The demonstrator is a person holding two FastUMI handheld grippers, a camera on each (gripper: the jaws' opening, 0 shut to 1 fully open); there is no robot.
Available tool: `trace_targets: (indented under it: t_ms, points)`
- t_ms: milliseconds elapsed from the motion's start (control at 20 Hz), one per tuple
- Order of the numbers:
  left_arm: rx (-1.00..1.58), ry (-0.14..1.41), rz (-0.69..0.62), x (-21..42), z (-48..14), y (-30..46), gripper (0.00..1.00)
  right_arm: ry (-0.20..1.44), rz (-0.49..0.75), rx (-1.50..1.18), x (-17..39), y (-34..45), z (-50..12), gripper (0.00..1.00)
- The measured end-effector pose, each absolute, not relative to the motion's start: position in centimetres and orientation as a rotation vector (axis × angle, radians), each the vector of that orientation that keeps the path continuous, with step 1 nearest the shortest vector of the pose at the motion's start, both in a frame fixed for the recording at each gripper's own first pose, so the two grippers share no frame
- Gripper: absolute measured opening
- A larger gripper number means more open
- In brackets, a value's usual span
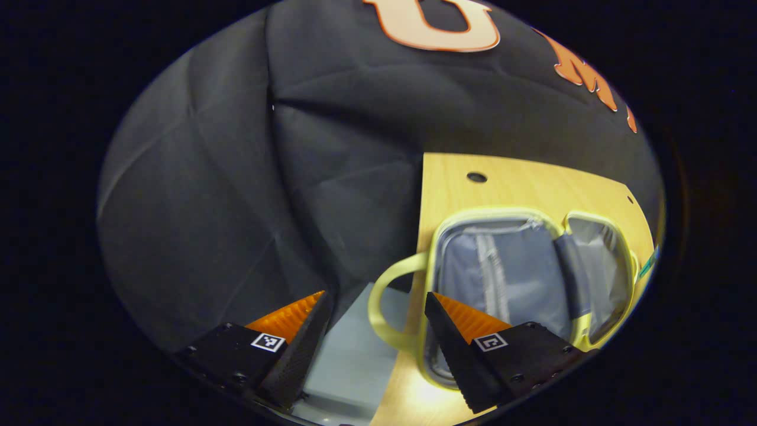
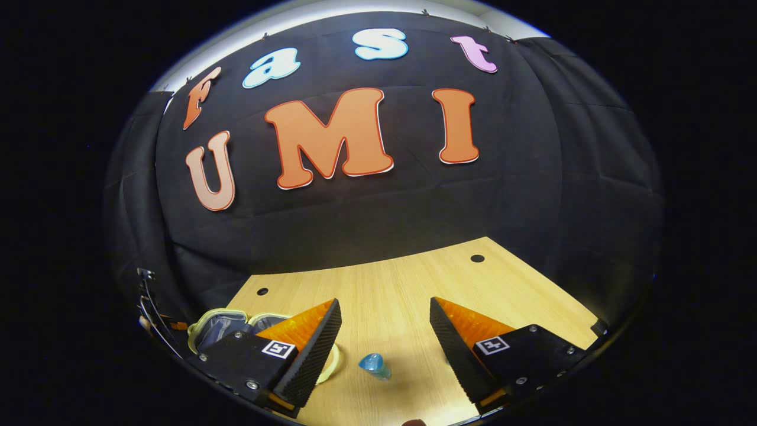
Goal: First open the suitcase, pack the skin care products into it, and then close the suitcase.
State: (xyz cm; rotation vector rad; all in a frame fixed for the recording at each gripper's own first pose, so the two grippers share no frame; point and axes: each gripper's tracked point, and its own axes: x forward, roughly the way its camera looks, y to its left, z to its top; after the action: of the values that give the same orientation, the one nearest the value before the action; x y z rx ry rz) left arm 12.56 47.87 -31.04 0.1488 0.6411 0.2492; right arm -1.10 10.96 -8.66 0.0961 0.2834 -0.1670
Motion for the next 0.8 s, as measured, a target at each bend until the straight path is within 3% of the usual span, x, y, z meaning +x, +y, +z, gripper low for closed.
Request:
trace_targets:
  t_ms: [200,450,600,800]
  points:
    - [0.179,0.464,0.174,13.7,-23.7,38.7,0.99,0.255,-0.174,0.061,-1.0,8.1,-8.4,0.95]
    - [0.152,0.227,-0.012,14.8,-15.4,19.7,0.99,0.28,-0.133,0.055,-0.5,4.8,-9.6,0.95]
    - [0.142,0.166,-0.111,14.4,-12.4,7.6,0.99,0.304,-0.092,0.052,-0.3,2.6,-10.4,0.95]
    - [0.077,0.117,-0.2,14.1,-12.9,-4.0,0.98,0.329,-0.06,0.05,0.1,-0.5,-11.1,0.95]
